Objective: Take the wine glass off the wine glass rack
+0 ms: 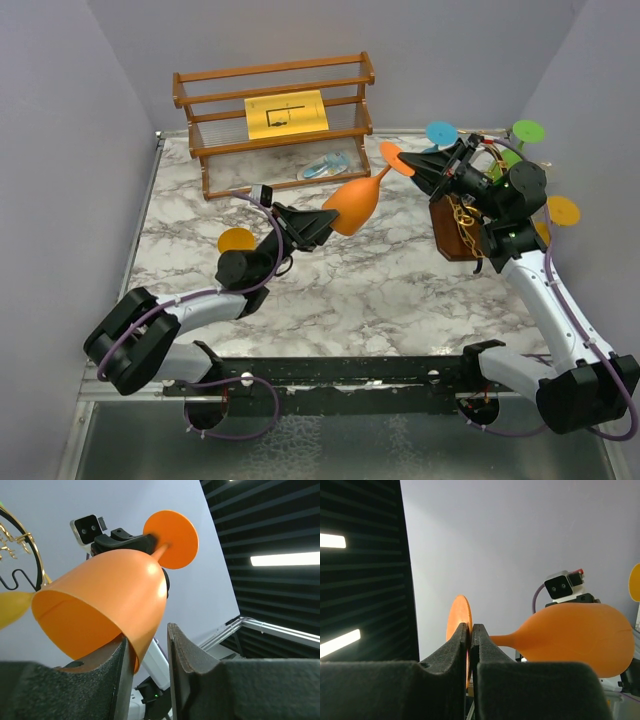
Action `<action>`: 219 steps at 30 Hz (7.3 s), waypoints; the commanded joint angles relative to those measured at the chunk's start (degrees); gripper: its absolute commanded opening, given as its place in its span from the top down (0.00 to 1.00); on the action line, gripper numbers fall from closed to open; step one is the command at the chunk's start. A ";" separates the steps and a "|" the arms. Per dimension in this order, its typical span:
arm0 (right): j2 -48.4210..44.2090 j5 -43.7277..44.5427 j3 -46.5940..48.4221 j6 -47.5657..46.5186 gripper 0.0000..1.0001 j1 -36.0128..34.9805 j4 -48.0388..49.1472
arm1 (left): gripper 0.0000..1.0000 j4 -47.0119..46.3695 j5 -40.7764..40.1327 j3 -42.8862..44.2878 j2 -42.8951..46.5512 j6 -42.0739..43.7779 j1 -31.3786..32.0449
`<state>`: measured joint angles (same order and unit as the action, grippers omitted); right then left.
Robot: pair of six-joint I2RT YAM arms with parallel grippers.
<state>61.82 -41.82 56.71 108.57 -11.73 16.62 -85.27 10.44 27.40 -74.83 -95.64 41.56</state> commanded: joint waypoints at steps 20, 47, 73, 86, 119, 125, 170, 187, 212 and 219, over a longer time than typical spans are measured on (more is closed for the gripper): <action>-3.41 5.27 -1.96 -17.56 0.56 -0.06 -10.49 | 1.00 -10.62 -3.75 -2.38 3.79 0.52 0.53; -9.19 46.60 8.89 -60.88 0.01 -2.24 -38.12 | 1.00 84.45 -7.57 13.01 34.97 31.95 0.41; -25.16 42.56 -3.03 -85.09 0.01 -2.25 -24.35 | 1.00 143.41 -15.95 54.51 -4.63 58.08 0.45; -26.74 42.13 -3.38 -85.18 0.01 -2.25 -26.04 | 1.00 150.89 -18.79 60.23 -11.90 63.45 0.71; -29.08 43.93 -2.13 -85.26 0.01 -2.20 -30.18 | 1.00 151.39 -21.11 59.18 -18.50 70.45 0.60; -29.29 43.94 -1.80 -85.28 0.01 -2.25 -30.57 | 0.96 150.23 -20.54 57.55 -18.00 69.91 0.61; -22.79 46.46 4.68 -81.73 0.01 -2.25 -41.80 | 0.02 122.13 -20.37 52.55 10.55 78.48 0.63; 1.97 55.90 25.58 -74.61 0.04 -2.25 -53.87 | 0.01 88.49 -22.35 26.00 26.12 86.35 0.63; 28.96 67.42 41.27 -75.73 0.15 -1.55 -47.30 | 0.02 86.51 -22.19 18.62 32.40 89.37 0.63; 31.72 67.34 41.52 -76.42 0.22 -0.07 -45.85 | 0.02 86.55 -21.99 18.53 32.55 89.31 0.50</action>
<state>92.33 23.33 96.60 32.75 -12.95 -31.77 2.85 -11.44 46.35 -43.13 -6.90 41.76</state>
